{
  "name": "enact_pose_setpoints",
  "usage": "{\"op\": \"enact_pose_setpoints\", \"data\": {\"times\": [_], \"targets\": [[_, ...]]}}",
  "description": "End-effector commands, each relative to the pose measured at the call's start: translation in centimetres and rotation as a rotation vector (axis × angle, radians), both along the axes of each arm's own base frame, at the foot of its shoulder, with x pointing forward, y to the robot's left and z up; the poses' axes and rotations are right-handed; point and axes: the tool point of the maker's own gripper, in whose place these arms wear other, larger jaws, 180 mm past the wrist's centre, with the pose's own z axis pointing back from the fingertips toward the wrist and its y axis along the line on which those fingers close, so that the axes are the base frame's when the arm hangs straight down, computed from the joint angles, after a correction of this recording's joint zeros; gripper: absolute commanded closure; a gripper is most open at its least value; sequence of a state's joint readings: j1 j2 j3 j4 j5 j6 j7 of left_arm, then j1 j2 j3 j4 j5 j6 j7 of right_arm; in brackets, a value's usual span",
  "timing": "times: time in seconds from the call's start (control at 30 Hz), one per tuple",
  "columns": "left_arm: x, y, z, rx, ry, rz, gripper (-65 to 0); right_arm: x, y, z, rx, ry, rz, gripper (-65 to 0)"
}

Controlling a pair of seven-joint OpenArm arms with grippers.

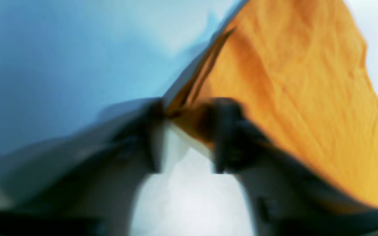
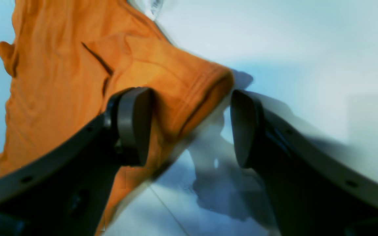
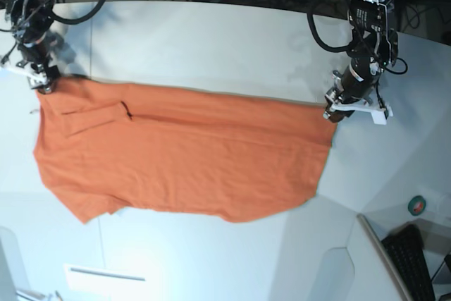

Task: Layout the t-shirt on the table in an organized manner, then fold the t-shirt properly
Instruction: 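Regrasp the shirt edge with both grippers, then pull the shirt edge with both grippers toward the robot base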

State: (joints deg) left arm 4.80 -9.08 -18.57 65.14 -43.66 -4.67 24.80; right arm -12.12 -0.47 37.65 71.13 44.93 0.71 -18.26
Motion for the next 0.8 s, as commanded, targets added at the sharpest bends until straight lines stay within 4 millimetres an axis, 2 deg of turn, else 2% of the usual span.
{"op": "enact_pose_setpoints", "data": {"times": [0.0,0.03,0.13,0.17,0.2,0.3,0.33,0.47,0.6,0.77], "targets": [[0.9,0.3,0.7,0.006,-0.026,-0.002,-6.7,0.0,0.4,-0.5,0.024,0.018,0.011,-36.5],[0.9,0.3,0.6,0.004,-0.021,0.0,-0.2,0.2,0.5,-0.7,0.03,0.02,0.01,-36.5],[1.1,0.4,0.4,0.001,-0.016,0.004,0.0,0.6,0.8,-1.3,0.052,0.028,0.006,-36.0],[1.1,0.5,0.4,0.003,-0.016,0.002,0.0,0.6,0.4,-1.3,0.044,0.03,0.007,-35.4],[1.1,0.5,0.4,0.003,-0.016,0.002,0.0,0.6,0.1,-1.2,0.039,0.032,0.007,-32.3],[1.0,0.5,0.4,0.004,-0.014,0.0,0.0,0.5,-0.3,-1.1,0.029,0.029,0.013,-10.8],[1.0,0.7,0.6,0.008,-0.017,0.004,0.0,0.7,-0.7,-0.7,0.017,0.012,0.033,-0.8],[-0.3,1.6,0.2,0.026,0.004,0.005,0.0,1.2,-0.9,0.0,-0.004,-0.029,0.089,0.0],[-2.7,2.7,0.5,0.073,0.022,-0.015,0.0,-0.3,-1.3,-0.3,-0.018,0.003,0.104,0.0],[-5.9,3.0,1.3,0.118,0.042,-0.058,0.0,-2.4,-0.8,-0.6,0.025,0.081,0.184,0.0]]}}
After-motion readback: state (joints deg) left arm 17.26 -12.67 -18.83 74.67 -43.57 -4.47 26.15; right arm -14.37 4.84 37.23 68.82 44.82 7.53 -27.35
